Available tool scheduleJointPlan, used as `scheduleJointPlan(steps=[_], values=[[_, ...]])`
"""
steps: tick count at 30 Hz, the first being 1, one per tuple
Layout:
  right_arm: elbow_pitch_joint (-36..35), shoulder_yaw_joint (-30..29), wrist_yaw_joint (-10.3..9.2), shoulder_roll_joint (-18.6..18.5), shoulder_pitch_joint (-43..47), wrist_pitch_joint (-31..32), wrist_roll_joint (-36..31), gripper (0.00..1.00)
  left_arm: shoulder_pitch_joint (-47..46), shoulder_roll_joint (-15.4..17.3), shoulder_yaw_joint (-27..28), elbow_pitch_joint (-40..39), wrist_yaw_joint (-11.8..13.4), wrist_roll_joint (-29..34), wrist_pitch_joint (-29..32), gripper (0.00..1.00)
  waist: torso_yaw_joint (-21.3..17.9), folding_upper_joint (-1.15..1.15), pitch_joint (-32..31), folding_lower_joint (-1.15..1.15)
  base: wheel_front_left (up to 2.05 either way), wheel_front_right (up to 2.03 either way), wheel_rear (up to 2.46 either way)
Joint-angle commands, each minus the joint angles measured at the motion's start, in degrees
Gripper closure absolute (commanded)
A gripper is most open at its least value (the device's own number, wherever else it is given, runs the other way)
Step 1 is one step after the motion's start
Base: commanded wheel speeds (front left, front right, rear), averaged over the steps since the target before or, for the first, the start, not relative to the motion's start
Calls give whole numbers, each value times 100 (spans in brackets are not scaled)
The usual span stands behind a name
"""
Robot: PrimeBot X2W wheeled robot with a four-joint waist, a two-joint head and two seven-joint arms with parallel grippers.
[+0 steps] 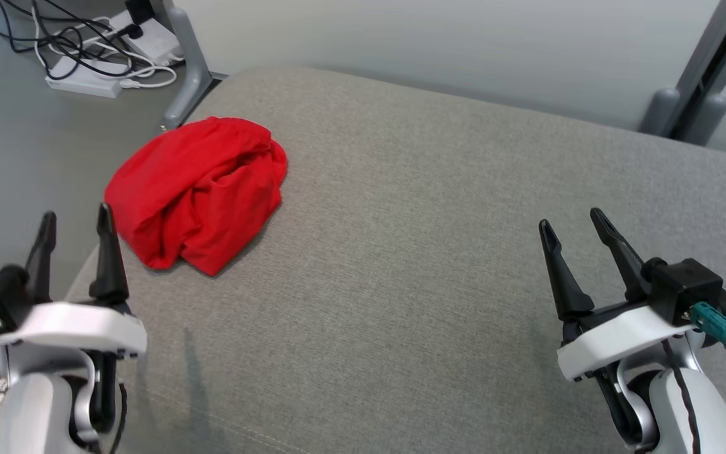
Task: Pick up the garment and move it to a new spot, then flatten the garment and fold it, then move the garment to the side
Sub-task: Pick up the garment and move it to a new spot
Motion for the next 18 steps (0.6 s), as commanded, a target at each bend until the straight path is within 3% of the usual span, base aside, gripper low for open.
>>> scheduleJointPlan(steps=[1,4,13,18], values=[[-22,26,-1,-56,-95,43,-67,0,-234,62,24,103,-58,-71,36,0,-177,0,215,0,0,0,0],[-91,43,0,-98,-200,112,-101,0,-662,145,21,511,-208,-160,107,0,-331,0,471,0,0,0,0],[-280,99,0,-249,-528,285,-197,0,-1901,328,-41,2767,-749,-518,533,0,-659,0,1221,0,0,0,0],[-339,180,-1,-283,-699,328,-217,0,-2414,506,-5,3820,-852,-567,504,0,-780,0,1503,0,0,0,0]])
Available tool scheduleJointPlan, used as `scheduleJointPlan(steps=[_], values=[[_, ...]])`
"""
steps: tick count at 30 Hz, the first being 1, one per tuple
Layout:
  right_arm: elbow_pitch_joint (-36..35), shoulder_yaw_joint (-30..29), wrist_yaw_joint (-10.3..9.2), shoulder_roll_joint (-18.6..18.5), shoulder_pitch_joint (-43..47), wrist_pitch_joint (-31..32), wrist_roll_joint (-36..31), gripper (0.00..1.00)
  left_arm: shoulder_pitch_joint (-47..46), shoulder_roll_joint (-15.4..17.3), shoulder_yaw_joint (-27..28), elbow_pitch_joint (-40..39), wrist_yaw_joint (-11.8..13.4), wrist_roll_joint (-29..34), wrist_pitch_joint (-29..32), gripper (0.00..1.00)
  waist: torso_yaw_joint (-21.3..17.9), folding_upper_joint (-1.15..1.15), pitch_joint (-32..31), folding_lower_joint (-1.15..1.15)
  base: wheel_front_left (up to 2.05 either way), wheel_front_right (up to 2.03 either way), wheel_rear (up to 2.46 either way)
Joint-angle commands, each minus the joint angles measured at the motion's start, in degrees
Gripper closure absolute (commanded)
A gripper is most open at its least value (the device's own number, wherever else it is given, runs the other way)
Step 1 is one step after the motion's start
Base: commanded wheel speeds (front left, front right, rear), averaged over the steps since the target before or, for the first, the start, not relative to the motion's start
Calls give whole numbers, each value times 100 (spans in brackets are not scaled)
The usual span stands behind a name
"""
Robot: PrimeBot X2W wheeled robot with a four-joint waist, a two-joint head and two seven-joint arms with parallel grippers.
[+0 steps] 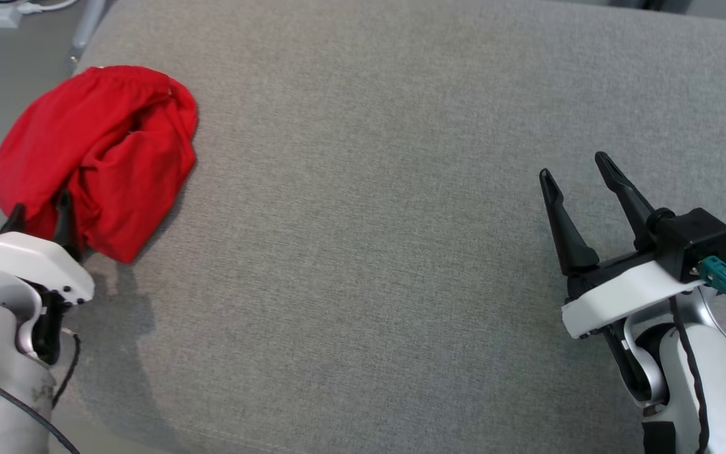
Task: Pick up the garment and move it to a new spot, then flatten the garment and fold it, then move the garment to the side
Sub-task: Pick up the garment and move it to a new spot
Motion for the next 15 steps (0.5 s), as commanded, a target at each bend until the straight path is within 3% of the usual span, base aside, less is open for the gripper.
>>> scheduleJointPlan(steps=[1,7,8,9,11,15], values=[[-48,23,-2,-50,-108,20,-13,0,-209,97,19,199,-55,-8,-85,0,-125,0,191,0,0,0,0],[-65,53,-1,-96,-258,77,-45,0,-731,281,-32,1140,-147,76,-369,0,-177,0,463,0,0,0,0],[-65,57,-2,-101,-279,83,-48,0,-795,285,-39,1249,-173,69,-410,43,-182,0,488,0,0,0,0],[-65,57,-2,-101,-279,83,-48,0,-795,285,-39,1249,-173,69,-410,43,-182,0,488,0,0,0,0],[-59,59,-2,-108,-304,84,-56,0,-935,341,-50,1423,-188,86,-541,100,-192,0,519,0,0,0,0],[-25,53,-2,-99,-314,74,-42,0,-1111,409,-94,1657,-222,136,-828,100,-209,0,494,0,0,0,0]])
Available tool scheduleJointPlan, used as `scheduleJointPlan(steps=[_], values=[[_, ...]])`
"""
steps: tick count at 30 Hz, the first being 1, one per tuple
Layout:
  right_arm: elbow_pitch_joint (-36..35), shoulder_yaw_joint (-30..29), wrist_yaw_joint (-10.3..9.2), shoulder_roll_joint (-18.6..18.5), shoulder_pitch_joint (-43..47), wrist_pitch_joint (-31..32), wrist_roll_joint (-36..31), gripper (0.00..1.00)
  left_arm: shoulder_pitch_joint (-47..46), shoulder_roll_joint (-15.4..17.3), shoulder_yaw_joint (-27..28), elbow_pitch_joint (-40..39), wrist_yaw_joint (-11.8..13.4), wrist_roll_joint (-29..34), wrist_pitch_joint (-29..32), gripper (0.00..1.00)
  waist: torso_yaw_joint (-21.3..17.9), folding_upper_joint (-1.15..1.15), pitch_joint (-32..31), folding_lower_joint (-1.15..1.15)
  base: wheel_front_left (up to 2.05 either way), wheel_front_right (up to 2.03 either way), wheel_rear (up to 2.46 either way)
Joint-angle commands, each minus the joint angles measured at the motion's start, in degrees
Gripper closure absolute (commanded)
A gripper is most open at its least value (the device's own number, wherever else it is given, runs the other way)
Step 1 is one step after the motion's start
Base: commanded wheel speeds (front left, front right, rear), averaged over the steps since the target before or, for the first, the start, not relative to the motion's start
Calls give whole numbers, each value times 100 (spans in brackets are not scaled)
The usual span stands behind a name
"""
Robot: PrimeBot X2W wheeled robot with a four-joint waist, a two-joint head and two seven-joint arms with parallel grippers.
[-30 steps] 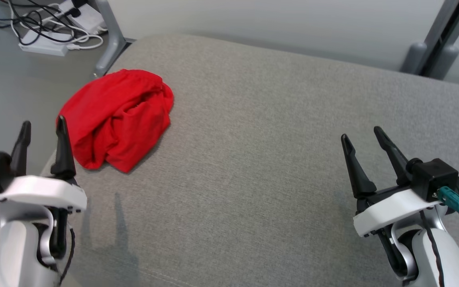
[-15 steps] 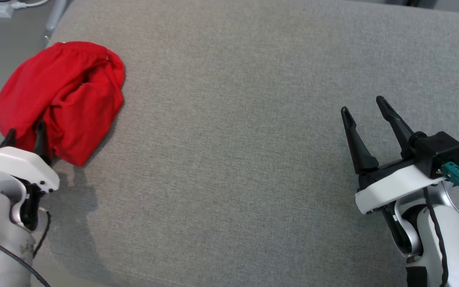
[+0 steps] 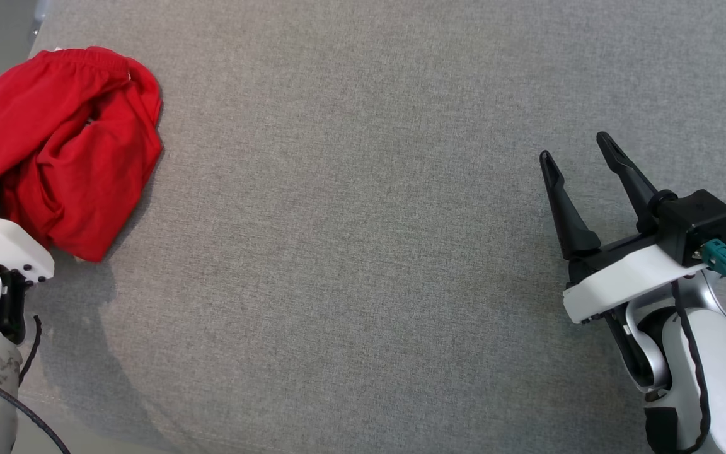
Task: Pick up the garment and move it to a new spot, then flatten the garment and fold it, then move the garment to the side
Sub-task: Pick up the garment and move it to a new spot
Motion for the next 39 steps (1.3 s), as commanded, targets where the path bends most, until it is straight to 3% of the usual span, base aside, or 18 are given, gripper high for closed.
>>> scheduleJointPlan(steps=[1,9,15,21,30,34,39], values=[[12,-19,0,-29,-20,-29,6,0,-104,54,5,8,-29,10,-63,100,-2,0,-38,0,0,0,0],[144,-158,0,51,185,-221,64,0,-67,195,-48,-466,-142,133,-439,100,-2,0,-582,0,0,0,0],[229,-254,-1,143,457,-377,143,0,424,243,-61,-1520,12,249,-471,100,-81,0,-1139,0,0,0,0],[307,-405,-1,230,782,-499,208,0,1355,338,-103,-3247,453,416,-227,100,-242,0,-1624,0,0,0,0],[315,-440,-1,296,1042,-603,331,0,3042,388,-24,-6406,1240,510,711,100,-637,0,-1917,0,0,0,0],[290,-404,0,302,997,-608,365,0,3459,357,-137,-7343,1434,605,995,100,-883,0,-1877,0,0,0,0],[251,-352,0,303,908,-631,441,0,3569,318,-343,-7914,1433,650,1167,100,-1257,0,-1786,0,0,0,0]])
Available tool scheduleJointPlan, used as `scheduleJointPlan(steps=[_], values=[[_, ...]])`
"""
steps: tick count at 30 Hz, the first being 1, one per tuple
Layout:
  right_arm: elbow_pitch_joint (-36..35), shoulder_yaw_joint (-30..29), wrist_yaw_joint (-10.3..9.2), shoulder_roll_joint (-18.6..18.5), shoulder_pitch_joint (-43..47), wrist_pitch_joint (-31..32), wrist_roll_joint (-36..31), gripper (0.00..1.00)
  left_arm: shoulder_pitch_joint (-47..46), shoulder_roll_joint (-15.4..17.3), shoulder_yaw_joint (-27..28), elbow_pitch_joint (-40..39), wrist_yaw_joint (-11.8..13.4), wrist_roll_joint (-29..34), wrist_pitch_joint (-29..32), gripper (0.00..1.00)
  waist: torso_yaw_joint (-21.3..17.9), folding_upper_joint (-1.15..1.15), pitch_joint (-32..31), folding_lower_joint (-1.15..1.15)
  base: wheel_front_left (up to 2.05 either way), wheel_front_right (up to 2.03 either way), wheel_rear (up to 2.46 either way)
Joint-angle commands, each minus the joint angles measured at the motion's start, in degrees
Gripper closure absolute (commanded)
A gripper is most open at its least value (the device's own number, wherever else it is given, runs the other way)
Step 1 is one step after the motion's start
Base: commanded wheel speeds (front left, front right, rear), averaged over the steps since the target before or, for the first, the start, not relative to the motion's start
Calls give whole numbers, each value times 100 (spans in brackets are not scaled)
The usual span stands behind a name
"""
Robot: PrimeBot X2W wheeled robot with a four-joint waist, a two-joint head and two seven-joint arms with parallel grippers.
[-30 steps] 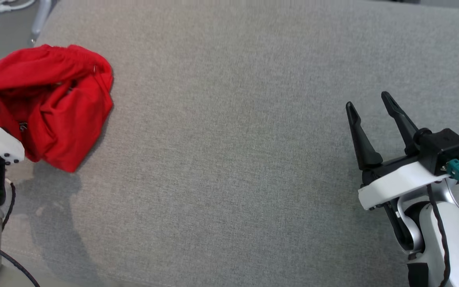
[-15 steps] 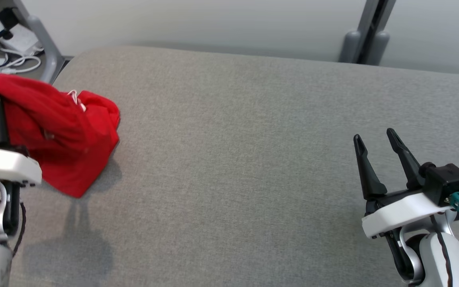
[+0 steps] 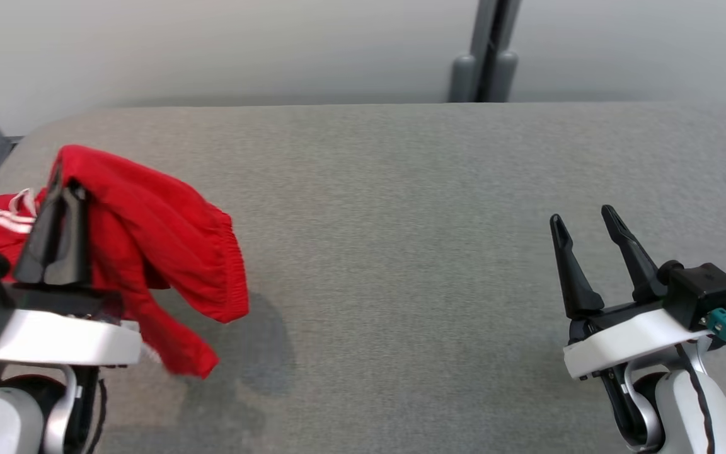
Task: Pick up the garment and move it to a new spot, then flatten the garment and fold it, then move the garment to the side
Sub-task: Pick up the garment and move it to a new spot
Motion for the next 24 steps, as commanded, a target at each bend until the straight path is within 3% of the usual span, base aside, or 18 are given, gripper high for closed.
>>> scheduleJointPlan(steps=[1,6,13,18,24], values=[[-15,-3,-2,-27,-56,-41,60,0,4,-10,-49,-92,-15,43,22,100,-304,0,96,0,0,0,0],[46,6,-2,-24,-114,-130,158,0,-289,-169,-535,-171,-190,78,143,100,-951,0,228,0,0,0,0],[150,-21,-1,-21,-169,-286,327,0,-916,-421,-1199,475,-581,122,230,100,-1852,0,524,0,0,0,0],[272,-17,-2,-19,-187,-420,458,0,-1220,-648,-1738,1361,-877,178,306,100,-2211,0,816,0,0,0,0],[424,52,-2,-21,-264,-571,561,0,-1378,-914,-2146,2458,-1182,121,201,100,-2365,0,1058,0,0,0,0]])
